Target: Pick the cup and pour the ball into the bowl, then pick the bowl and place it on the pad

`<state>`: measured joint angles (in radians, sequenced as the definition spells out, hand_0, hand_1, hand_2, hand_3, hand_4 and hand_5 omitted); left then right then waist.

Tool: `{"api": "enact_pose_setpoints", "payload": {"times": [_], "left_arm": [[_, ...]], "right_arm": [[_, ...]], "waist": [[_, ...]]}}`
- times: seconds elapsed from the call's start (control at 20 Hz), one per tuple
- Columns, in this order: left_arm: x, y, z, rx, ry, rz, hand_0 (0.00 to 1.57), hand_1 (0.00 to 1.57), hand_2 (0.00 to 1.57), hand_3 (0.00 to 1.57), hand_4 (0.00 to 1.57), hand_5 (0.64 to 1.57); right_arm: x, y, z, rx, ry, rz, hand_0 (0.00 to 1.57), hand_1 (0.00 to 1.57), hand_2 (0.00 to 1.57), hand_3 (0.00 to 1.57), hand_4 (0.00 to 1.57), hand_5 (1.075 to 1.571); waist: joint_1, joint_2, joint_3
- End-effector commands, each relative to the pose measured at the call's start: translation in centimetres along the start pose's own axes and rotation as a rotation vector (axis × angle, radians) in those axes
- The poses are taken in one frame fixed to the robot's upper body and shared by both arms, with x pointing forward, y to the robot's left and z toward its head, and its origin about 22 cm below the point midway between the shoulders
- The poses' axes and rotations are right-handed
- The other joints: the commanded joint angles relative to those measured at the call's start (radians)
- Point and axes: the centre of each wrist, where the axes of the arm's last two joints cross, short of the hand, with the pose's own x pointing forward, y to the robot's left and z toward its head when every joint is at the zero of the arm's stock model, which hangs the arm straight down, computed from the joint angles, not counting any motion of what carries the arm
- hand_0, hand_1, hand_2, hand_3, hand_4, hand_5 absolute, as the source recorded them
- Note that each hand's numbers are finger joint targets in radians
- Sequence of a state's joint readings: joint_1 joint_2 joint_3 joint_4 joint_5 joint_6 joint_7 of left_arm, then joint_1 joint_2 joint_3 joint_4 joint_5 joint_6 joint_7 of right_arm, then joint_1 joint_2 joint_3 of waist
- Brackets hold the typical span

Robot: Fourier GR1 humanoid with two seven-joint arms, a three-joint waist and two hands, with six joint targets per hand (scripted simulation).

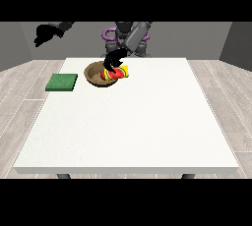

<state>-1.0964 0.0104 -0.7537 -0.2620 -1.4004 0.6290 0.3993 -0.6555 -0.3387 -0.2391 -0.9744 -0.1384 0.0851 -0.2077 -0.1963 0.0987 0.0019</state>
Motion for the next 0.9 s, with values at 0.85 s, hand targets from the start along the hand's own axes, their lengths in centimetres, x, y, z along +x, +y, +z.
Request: {"api": "enact_pose_setpoints", "payload": {"times": [0.85], "left_arm": [[-1.8, 4.5, -2.1, 0.047, 0.09, 0.19, 1.48, 1.48, 1.57, 1.57, 1.41, 1.315]], "right_arm": [[-4.2, -6.0, 5.4, -0.08, 0.135, 0.024, 0.0, 0.0, 0.36, 0.64, 0.56, 1.565]], "waist": [[0.058, -0.103, -0.0021]]}}
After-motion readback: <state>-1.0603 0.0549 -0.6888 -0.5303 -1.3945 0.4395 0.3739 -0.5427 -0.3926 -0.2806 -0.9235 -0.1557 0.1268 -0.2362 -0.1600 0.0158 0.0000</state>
